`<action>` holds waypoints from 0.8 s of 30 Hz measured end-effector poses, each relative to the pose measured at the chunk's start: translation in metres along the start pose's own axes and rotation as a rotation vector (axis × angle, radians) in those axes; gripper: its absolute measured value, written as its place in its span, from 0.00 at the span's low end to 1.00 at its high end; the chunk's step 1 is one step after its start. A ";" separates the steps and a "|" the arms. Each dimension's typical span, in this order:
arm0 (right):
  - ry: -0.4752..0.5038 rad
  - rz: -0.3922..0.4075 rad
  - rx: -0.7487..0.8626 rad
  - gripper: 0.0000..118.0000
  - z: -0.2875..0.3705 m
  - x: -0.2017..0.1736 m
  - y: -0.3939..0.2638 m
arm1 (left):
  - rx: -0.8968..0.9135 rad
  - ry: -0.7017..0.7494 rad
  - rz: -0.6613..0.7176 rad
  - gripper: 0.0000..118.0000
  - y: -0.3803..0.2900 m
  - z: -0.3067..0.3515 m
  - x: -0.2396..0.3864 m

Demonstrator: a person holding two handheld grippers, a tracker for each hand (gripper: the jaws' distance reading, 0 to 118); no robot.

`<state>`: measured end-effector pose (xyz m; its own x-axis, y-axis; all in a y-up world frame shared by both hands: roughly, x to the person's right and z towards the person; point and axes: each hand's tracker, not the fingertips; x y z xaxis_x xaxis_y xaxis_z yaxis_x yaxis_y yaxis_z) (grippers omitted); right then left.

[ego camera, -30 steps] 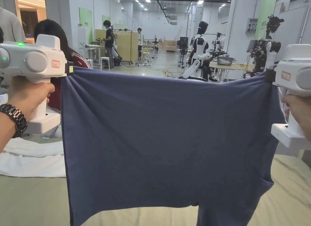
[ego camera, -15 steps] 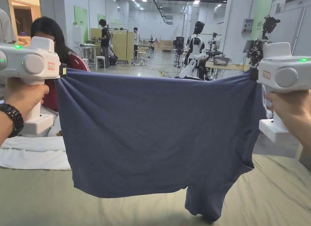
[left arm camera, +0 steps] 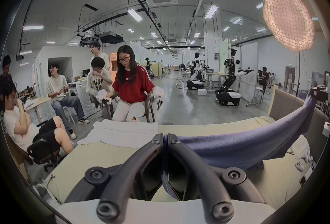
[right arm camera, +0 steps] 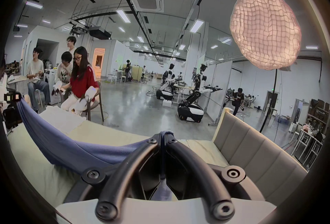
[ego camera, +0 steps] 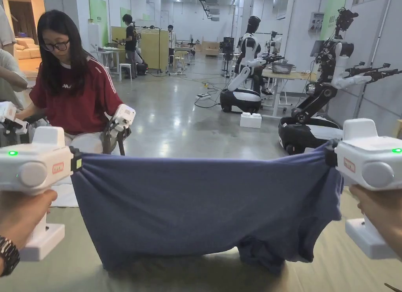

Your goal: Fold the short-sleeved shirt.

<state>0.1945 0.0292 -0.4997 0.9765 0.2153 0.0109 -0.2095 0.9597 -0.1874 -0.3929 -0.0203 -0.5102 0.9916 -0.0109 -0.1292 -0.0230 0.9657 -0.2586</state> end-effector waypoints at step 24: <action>0.041 0.033 -0.233 0.00 0.203 -0.014 -0.180 | -0.096 -0.032 0.046 0.00 -0.203 0.211 -0.021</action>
<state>0.2080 -0.1103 -0.2668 0.9715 0.2341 -0.0384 -0.2290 0.8837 -0.4083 -0.3824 -0.1616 -0.2531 0.9927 0.0427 -0.1127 -0.0793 0.9358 -0.3435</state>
